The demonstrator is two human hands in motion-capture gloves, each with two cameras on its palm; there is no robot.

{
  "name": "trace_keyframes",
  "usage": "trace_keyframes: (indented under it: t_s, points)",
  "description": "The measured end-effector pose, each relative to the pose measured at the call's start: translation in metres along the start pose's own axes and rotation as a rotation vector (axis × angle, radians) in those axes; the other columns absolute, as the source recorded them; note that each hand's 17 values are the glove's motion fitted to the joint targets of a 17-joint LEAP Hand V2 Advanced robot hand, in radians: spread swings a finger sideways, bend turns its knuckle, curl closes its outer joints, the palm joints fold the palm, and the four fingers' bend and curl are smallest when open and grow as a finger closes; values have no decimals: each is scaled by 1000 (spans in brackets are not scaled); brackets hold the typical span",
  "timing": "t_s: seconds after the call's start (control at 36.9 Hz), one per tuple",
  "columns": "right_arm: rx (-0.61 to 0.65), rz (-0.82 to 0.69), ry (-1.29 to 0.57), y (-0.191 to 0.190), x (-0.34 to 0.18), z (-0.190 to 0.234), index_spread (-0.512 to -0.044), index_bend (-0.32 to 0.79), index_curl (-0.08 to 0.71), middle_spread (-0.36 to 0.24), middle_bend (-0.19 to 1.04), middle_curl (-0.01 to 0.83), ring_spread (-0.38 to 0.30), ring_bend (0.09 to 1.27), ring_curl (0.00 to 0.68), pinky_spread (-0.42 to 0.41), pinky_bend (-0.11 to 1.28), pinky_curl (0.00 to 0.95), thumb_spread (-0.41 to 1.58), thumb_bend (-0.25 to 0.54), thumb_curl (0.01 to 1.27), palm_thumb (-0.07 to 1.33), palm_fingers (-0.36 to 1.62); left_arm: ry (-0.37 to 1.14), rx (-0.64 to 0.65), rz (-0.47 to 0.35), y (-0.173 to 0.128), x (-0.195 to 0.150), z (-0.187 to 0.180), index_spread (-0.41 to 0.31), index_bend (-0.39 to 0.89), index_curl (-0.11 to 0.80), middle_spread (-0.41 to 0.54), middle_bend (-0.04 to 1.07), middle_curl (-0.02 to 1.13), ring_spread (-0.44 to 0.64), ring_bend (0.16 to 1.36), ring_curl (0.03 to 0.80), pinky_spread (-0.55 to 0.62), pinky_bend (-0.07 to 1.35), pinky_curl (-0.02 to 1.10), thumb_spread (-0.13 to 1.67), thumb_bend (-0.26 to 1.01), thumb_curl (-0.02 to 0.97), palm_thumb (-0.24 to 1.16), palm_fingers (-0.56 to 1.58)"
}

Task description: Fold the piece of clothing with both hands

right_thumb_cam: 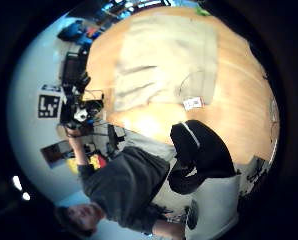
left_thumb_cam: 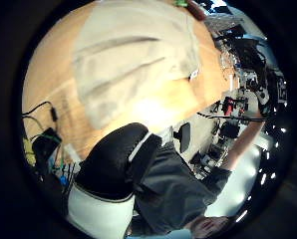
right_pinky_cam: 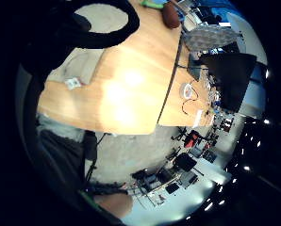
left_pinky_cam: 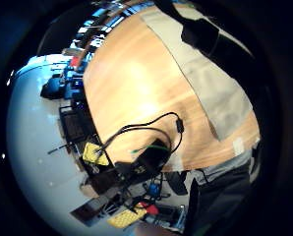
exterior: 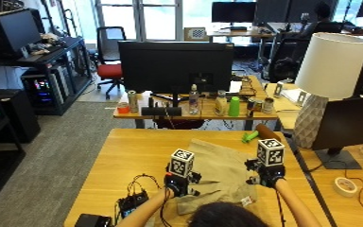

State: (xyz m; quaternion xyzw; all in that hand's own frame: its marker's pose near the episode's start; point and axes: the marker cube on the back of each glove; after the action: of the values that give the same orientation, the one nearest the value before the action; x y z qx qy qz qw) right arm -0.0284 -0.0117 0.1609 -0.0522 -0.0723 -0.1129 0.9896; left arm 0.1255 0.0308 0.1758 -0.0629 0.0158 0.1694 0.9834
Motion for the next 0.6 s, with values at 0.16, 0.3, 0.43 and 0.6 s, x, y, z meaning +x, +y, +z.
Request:
trace_keyframes:
  t_s: [0.16,0.3,0.43,0.6]
  points:
    - [-110,-9,1,-23,-5,59,-362,78,168,-81,189,326,-28,529,311,180,637,364,1165,96,239,641,356,19,-19,-52,-17,2,48,-68,106,262,184,139,223,318,617,253,352,655,371,959,-29,243,117,163]
    - [-238,-11,3,-39,-5,101,-369,61,152,-86,176,328,-31,533,316,186,704,383,1114,65,251,665,332,135,-238,-19,16,23,54,-62,89,244,202,132,214,292,666,272,296,740,396,919,-31,255,118,166]
    - [-223,75,65,-9,-31,100,-390,64,138,-103,165,321,-5,536,323,198,796,401,1049,26,264,678,290,109,-214,101,35,40,55,-56,70,218,213,133,204,214,732,294,171,810,408,881,-27,270,136,182]
    - [-95,54,27,-28,-30,121,-394,198,183,-121,178,317,-58,567,321,43,802,386,1010,70,306,836,601,-63,-5,36,-23,14,92,-122,202,259,26,217,252,4,661,280,-107,804,388,945,41,295,296,629]
